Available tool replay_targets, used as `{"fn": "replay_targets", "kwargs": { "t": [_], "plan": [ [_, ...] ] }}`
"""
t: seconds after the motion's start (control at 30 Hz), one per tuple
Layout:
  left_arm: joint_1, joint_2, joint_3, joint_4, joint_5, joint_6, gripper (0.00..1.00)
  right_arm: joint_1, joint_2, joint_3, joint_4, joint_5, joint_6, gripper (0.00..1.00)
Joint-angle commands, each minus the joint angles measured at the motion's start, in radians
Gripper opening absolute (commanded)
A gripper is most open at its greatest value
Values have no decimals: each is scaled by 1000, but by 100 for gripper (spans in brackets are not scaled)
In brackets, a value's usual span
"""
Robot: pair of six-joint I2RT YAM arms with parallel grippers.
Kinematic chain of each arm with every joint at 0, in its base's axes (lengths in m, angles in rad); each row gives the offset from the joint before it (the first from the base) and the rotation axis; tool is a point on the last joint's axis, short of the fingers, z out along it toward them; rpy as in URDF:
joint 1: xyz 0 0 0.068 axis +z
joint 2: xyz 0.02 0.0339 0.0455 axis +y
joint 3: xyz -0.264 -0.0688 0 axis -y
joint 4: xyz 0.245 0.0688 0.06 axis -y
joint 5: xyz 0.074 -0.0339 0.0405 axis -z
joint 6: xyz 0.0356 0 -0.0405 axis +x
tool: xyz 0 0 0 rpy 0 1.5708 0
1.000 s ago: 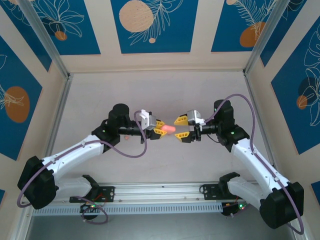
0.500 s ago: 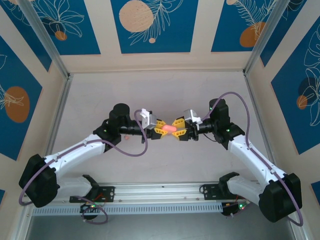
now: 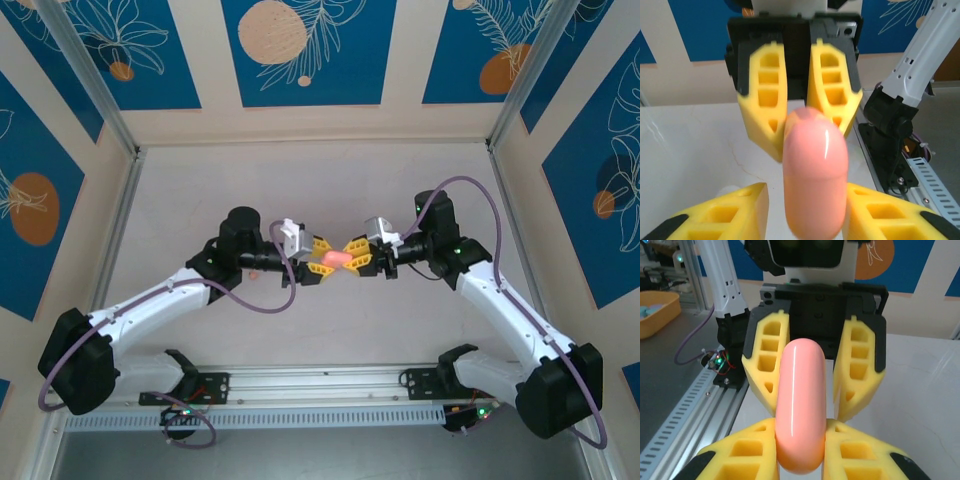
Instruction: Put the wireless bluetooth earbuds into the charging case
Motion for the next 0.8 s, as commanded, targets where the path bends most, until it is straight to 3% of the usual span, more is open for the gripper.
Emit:
{"fn": "replay_targets", "kwargs": {
  "t": [0.0,0.4,0.77],
  "plan": [
    [3,1,45,-112,16,70,40,0,3,54,-188,21,-169,17],
    [3,8,45,-78,55,43,37,-4,50,80,-189,-1,-141,17],
    [3,3,39,-61,51,33,20,-4,68,87,-184,-3,-115,17]
  ]
}}
